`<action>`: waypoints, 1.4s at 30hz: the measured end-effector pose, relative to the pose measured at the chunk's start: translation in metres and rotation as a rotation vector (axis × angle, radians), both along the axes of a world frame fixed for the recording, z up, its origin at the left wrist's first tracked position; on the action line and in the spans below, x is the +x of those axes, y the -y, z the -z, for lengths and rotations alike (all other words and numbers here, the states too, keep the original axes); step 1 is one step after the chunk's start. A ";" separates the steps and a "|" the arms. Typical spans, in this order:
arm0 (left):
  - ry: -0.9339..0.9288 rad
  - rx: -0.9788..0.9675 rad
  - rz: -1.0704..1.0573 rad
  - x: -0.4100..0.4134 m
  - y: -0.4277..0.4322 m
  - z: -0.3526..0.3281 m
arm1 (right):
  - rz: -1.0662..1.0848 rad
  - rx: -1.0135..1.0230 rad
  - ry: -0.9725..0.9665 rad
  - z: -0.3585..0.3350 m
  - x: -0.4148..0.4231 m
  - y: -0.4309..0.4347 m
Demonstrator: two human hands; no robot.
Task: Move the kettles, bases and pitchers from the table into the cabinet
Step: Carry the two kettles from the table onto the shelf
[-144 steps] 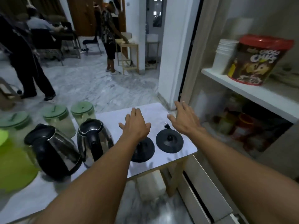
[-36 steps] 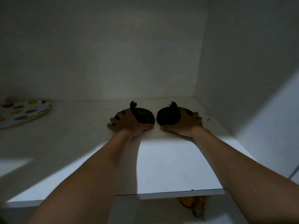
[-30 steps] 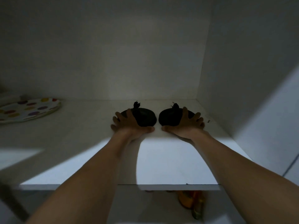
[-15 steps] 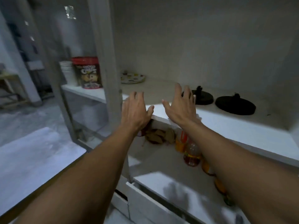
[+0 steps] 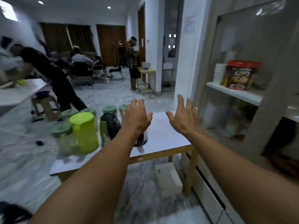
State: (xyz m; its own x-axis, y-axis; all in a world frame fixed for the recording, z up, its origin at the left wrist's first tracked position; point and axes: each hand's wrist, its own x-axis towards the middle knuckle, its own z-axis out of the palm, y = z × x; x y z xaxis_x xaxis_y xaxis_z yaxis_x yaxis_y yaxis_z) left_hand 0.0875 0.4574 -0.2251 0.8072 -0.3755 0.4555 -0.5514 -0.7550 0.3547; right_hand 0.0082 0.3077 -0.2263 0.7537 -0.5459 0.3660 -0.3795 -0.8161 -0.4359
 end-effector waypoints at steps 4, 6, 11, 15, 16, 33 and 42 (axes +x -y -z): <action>-0.057 0.032 -0.174 0.039 -0.101 0.020 | -0.149 0.014 -0.079 0.027 0.051 -0.086; -0.102 0.025 -0.216 0.051 -0.133 0.031 | -0.171 0.033 -0.122 0.037 0.069 -0.113; -0.207 -0.033 -0.267 0.072 -0.167 0.060 | -0.180 0.100 -0.190 0.063 0.107 -0.141; -0.313 -0.067 -0.257 0.092 -0.162 0.087 | -0.168 0.202 -0.212 0.085 0.131 -0.137; -0.335 -0.072 -0.250 0.098 -0.158 0.093 | -0.156 0.224 -0.221 0.091 0.138 -0.133; -0.852 -0.683 -0.440 0.242 -0.035 0.172 | 0.216 0.911 -0.084 0.168 0.285 -0.037; -0.826 -0.741 -0.328 0.252 -0.036 0.185 | 0.169 0.884 0.029 0.179 0.286 -0.029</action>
State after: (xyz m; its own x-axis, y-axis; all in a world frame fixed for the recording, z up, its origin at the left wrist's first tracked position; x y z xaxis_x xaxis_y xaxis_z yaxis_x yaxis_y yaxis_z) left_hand 0.3393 0.4930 -0.4105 0.9708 0.0458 -0.2353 0.2387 -0.2755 0.9312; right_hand 0.2941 0.3370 -0.4054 0.6346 -0.7401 -0.2226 -0.4431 -0.1125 -0.8894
